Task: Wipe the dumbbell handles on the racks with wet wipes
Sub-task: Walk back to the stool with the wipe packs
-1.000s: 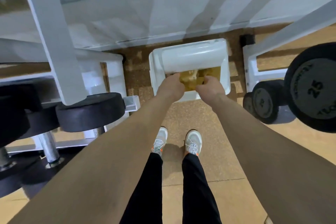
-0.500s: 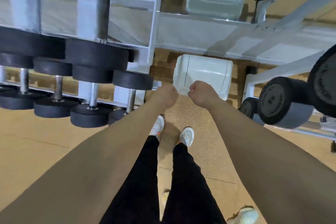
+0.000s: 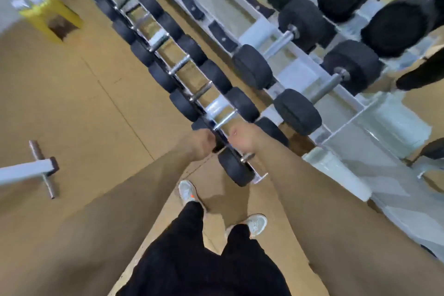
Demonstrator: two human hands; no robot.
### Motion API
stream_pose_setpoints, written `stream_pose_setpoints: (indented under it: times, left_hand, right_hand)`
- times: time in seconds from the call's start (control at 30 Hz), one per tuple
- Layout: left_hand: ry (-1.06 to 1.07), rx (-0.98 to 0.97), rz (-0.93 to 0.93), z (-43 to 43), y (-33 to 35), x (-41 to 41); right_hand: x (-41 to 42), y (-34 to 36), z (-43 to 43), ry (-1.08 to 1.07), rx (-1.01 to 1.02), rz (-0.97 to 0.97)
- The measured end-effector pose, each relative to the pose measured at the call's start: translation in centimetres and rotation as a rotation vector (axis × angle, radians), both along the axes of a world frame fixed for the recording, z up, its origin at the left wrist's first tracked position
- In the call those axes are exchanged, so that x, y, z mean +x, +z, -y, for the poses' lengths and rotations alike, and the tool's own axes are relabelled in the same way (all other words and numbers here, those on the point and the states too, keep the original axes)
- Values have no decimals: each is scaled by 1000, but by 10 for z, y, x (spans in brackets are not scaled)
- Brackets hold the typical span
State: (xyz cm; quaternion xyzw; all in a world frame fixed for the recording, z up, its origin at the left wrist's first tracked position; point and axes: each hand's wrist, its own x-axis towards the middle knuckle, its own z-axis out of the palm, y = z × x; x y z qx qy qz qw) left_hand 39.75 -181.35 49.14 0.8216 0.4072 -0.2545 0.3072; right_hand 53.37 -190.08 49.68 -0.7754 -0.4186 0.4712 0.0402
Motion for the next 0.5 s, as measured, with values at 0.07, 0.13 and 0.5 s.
stream_pose_setpoints:
  times: [0.07, 0.13, 0.5]
  left_hand:
    - [103, 22, 19, -41, 10, -35]
    - [232, 37, 50, -84, 15, -70]
    - [609, 73, 176, -329, 58, -236]
  right_hand:
    - [-23, 20, -54, 77, 5, 37]
    - [-46, 33, -109, 107, 53, 38]
    - [-192, 103, -396, 337, 165, 171]
